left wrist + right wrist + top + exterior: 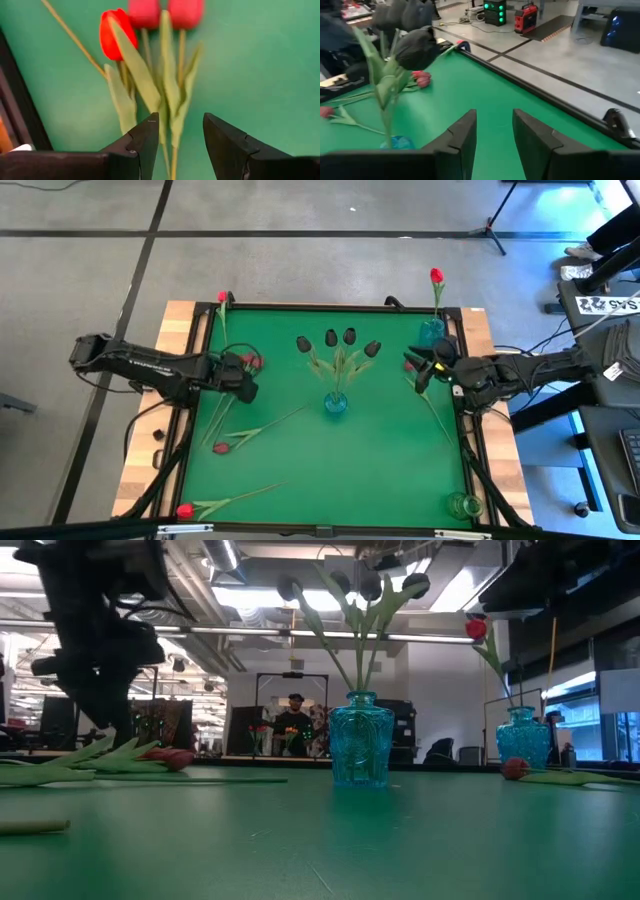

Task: Sort flowers into vase by color
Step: Put the red tulip into the top blue vase

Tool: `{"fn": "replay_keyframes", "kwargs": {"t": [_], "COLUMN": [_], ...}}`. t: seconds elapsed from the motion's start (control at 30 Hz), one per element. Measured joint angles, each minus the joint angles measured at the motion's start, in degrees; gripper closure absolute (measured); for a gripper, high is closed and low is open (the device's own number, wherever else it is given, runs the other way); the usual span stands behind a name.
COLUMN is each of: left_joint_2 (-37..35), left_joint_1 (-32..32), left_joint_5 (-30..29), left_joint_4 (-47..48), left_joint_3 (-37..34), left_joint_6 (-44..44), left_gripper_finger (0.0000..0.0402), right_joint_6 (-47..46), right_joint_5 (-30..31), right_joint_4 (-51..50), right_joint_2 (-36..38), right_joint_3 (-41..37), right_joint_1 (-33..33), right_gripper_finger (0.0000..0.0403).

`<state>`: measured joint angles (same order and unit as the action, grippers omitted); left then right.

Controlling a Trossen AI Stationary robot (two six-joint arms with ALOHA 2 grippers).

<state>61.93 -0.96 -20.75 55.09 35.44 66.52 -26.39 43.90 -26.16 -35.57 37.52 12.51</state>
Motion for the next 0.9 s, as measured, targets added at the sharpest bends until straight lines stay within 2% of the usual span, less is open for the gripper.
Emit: {"fn": "replay_keyframes", "kwargs": {"t": [0.23, 0.4, 0.5, 0.6, 0.77, 0.9], "left_joint_2": [1.8, 3.3, 3.8, 3.9, 3.9, 3.9], "left_joint_1": [12.4, 20.6, 23.8, 23.4, 20.6, 17.1], "left_joint_5": [-0.4, -5.0, -2.9, 1.7, 1.7, 4.8], "left_joint_4": [-4.6, -4.7, -4.7, -4.3, 1.3, 2.8], "left_joint_3": [0.0, 0.0, 0.0, -0.7, -1.0, -2.1], "left_joint_6": [-7.7, -11.6, -13.0, -14.2, -11.7, -8.3], "left_gripper_finger": [0.0252, 0.0252, 0.0252, 0.0252, 0.0252, 0.0252], "right_joint_6": [-3.9, -5.7, -7.2, -8.1, -8.1, -8.1], "right_joint_5": [0.1, 0.1, 0.1, 0.1, 0.5, 1.2], "right_joint_4": [0.0, 0.0, -0.1, -0.1, -0.2, -0.1], "right_joint_2": [0.0, -0.4, -1.2, -2.0, -3.6, -4.9], "right_joint_3": [0.0, 0.0, 0.0, 0.0, 0.0, 0.0], "right_joint_1": [4.8, 7.6, 8.5, 9.5, 9.6, 9.6], "right_gripper_finger": [0.0278, 0.0278, 0.0278, 0.0278, 0.0278, 0.0278]}}
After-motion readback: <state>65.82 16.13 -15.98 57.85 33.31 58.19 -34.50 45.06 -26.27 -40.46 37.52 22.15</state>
